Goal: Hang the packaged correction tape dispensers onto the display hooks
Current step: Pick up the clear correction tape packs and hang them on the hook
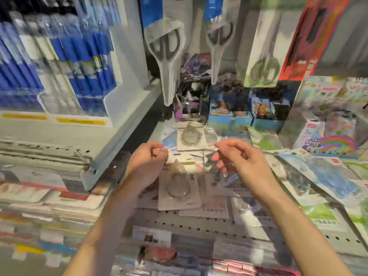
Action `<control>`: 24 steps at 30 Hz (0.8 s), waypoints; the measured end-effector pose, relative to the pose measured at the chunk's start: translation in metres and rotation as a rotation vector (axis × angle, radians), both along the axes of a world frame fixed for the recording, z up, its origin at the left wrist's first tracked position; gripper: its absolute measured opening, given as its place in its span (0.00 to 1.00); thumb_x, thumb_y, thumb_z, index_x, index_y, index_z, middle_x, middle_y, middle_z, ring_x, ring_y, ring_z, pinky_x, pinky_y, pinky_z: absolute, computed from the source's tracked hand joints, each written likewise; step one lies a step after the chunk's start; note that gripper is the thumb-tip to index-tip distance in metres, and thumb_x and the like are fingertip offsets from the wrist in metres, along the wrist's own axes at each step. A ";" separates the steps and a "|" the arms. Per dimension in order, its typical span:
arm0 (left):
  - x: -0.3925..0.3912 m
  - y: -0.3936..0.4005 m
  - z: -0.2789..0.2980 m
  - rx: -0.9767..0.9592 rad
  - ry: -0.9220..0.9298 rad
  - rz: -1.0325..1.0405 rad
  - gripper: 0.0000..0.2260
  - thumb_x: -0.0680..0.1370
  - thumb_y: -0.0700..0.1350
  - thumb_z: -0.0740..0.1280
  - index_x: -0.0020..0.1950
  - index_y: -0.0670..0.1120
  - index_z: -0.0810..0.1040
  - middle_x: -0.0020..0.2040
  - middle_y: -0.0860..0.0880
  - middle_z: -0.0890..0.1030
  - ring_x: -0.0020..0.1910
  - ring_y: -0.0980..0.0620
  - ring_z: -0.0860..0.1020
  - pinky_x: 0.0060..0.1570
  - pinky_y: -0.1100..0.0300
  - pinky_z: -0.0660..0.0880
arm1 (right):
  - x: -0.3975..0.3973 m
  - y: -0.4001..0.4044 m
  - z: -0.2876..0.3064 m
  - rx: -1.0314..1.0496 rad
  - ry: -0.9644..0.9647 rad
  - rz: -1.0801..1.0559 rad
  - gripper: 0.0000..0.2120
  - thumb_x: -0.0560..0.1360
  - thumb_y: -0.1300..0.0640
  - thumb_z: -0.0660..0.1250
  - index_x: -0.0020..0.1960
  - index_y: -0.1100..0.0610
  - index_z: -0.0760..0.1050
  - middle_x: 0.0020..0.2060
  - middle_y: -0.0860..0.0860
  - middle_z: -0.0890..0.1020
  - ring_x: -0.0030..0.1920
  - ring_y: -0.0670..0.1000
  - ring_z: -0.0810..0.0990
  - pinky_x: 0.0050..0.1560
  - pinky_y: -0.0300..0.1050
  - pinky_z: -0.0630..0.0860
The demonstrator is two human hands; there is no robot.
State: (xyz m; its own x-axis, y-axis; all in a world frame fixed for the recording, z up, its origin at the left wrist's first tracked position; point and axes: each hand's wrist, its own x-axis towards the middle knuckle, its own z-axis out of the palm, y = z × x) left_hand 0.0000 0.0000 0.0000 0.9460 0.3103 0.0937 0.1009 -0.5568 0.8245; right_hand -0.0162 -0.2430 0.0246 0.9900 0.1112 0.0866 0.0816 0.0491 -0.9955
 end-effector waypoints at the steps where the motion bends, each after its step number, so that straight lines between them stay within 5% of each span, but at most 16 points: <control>1: 0.005 0.003 0.002 0.115 0.079 -0.013 0.07 0.79 0.52 0.65 0.57 0.55 0.79 0.53 0.51 0.80 0.52 0.50 0.79 0.46 0.57 0.75 | 0.006 0.003 0.002 -0.020 -0.003 0.022 0.05 0.82 0.62 0.67 0.54 0.62 0.81 0.37 0.52 0.87 0.33 0.48 0.81 0.33 0.37 0.78; 3: 0.015 0.009 0.000 0.270 0.202 -0.039 0.09 0.79 0.55 0.65 0.57 0.54 0.79 0.55 0.51 0.80 0.53 0.50 0.78 0.44 0.55 0.74 | 0.018 0.004 0.001 -0.070 -0.004 0.065 0.04 0.82 0.61 0.68 0.53 0.60 0.81 0.37 0.52 0.87 0.34 0.47 0.82 0.34 0.38 0.78; 8: 0.021 0.013 -0.005 0.135 0.248 -0.079 0.08 0.78 0.55 0.69 0.46 0.51 0.79 0.45 0.52 0.83 0.42 0.56 0.79 0.37 0.59 0.73 | 0.039 0.006 -0.009 -0.199 0.013 0.105 0.03 0.82 0.58 0.69 0.53 0.55 0.81 0.39 0.50 0.88 0.36 0.46 0.82 0.35 0.38 0.77; 13: 0.021 0.015 0.000 -0.185 0.099 -0.078 0.05 0.79 0.53 0.70 0.51 0.53 0.78 0.45 0.53 0.85 0.44 0.56 0.84 0.40 0.57 0.80 | 0.045 0.011 -0.012 -0.326 -0.027 0.081 0.04 0.82 0.55 0.69 0.51 0.50 0.83 0.43 0.55 0.87 0.37 0.45 0.83 0.37 0.39 0.80; 18: 0.018 0.006 0.019 -0.503 -0.026 -0.151 0.06 0.80 0.48 0.69 0.56 0.50 0.78 0.43 0.51 0.89 0.43 0.54 0.87 0.38 0.59 0.82 | 0.044 0.021 -0.003 -0.369 -0.031 0.171 0.06 0.80 0.48 0.71 0.55 0.48 0.81 0.45 0.61 0.83 0.45 0.57 0.85 0.52 0.55 0.83; 21: 0.017 -0.005 0.029 -0.550 -0.123 -0.178 0.06 0.81 0.46 0.69 0.57 0.48 0.78 0.42 0.49 0.89 0.40 0.52 0.87 0.35 0.57 0.82 | 0.046 0.024 -0.003 -0.329 -0.011 0.234 0.15 0.81 0.46 0.69 0.55 0.59 0.79 0.37 0.56 0.72 0.36 0.52 0.72 0.42 0.49 0.75; 24: 0.022 -0.016 0.037 -0.564 -0.167 -0.178 0.05 0.82 0.47 0.69 0.56 0.48 0.79 0.42 0.48 0.89 0.41 0.49 0.88 0.38 0.53 0.84 | 0.047 0.024 -0.001 -0.256 -0.010 0.253 0.12 0.83 0.51 0.67 0.55 0.59 0.82 0.29 0.43 0.78 0.28 0.42 0.74 0.33 0.31 0.70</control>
